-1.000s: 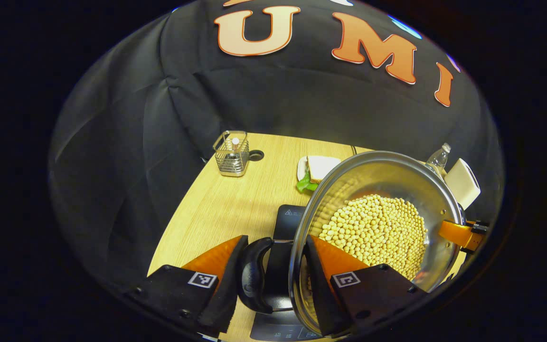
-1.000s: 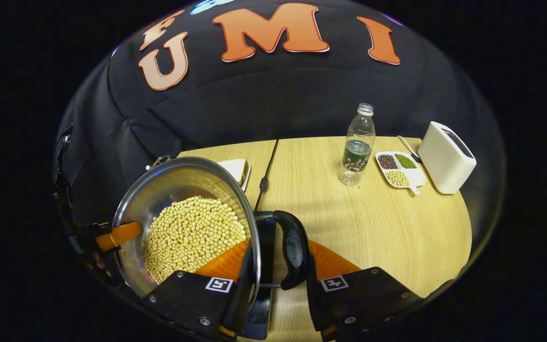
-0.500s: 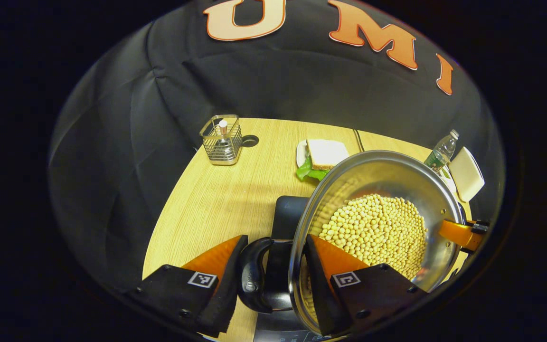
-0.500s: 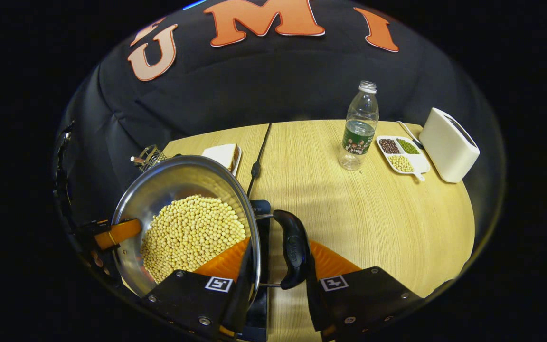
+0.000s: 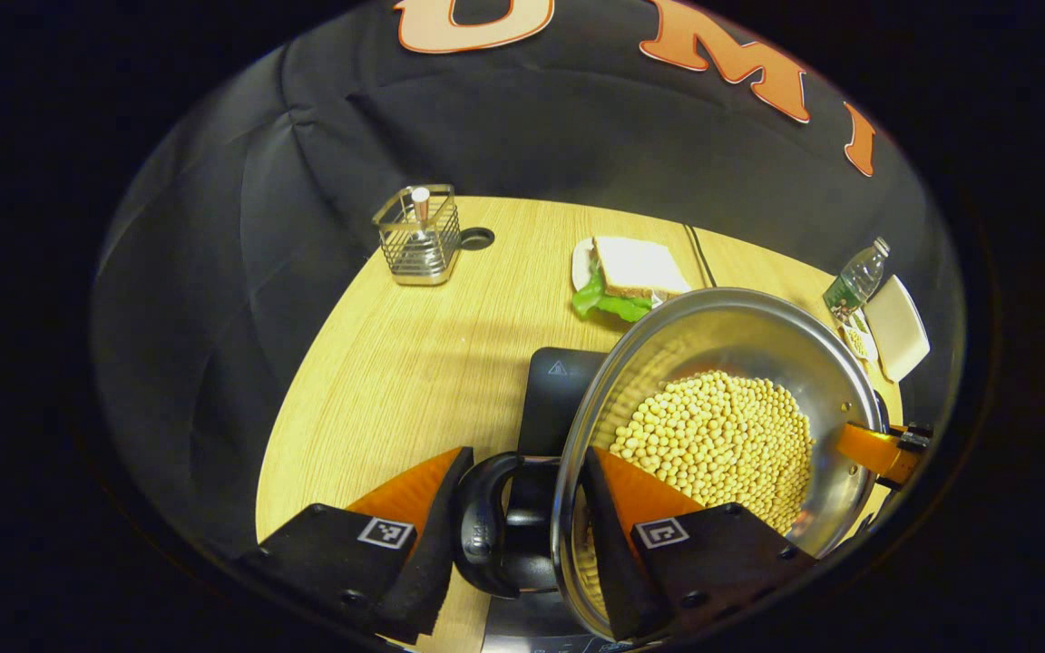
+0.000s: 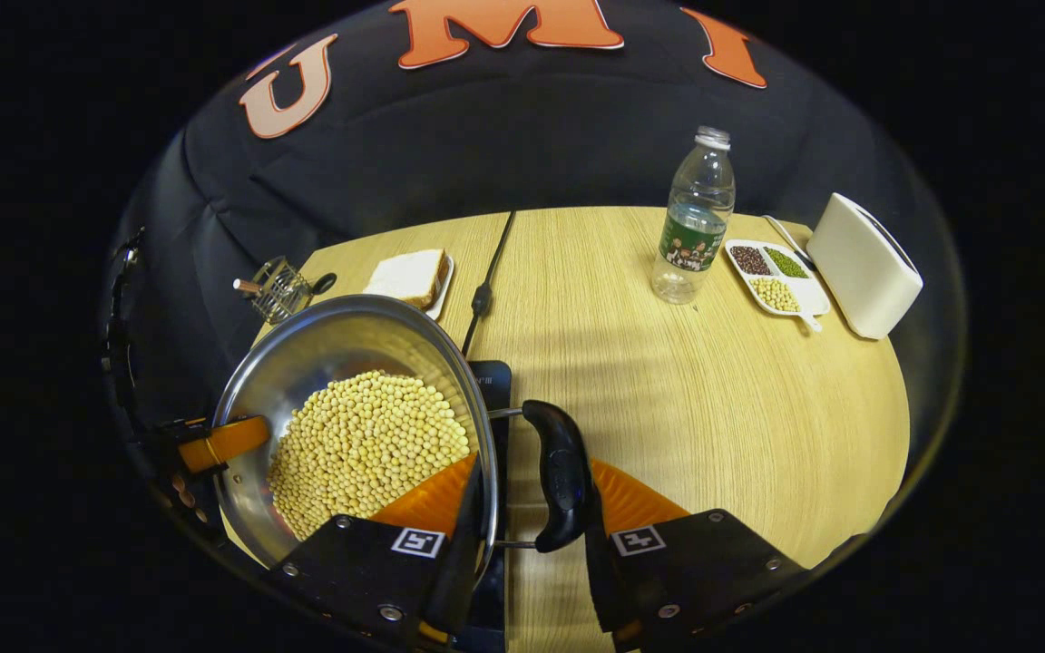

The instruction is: First push the handle of the pot to place it horizontally, then grasp the pot with both hands and set it on the induction cooktop.

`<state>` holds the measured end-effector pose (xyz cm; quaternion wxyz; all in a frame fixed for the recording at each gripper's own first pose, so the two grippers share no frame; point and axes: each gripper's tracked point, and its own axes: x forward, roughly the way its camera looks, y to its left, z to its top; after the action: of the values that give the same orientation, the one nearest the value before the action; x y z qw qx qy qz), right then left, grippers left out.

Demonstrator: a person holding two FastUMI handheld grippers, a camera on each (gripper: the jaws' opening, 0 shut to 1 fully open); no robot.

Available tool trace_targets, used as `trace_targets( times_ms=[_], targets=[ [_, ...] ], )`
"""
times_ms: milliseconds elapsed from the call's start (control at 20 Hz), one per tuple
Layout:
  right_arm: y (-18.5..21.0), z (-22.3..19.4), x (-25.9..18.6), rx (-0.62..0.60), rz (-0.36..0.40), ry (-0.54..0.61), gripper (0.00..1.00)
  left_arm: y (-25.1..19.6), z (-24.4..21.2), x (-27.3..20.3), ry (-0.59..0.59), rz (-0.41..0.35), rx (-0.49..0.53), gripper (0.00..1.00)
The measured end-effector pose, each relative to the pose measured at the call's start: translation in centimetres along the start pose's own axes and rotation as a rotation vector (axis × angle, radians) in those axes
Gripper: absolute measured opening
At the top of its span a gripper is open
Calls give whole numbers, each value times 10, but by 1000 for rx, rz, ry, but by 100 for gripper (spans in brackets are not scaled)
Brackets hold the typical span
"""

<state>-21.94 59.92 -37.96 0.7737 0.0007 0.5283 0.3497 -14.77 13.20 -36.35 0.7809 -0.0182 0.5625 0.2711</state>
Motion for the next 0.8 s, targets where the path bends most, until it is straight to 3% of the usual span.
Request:
trace_targets(
  times_ms=[200,400,500,550,600,700,800],
  targets=[
    [1,6,8,15,23,-7,53,1,-2,-6,-15,22,3,75],
    [7,11,5,-25,53,-18,64,0,-4,-8,-28,77,-24,86],
    [-3,18,-4,-38,54,-61,72,-1,7,-17,-79,78,-32,89],
    [-7,23,-10,-38,60,-84,68,-1,14,-27,-111,79,-31,87],
    [-9,28,-16,-32,74,-108,76,0,21,-38,-143,89,-25,87],
    [-19,43,-34,-31,81,-182,82,-3,34,-59,-202,114,-8,89],
    [-28,55,-53,-54,96,-262,84,-14,49,-81,-262,128,8,90]
  ],
)
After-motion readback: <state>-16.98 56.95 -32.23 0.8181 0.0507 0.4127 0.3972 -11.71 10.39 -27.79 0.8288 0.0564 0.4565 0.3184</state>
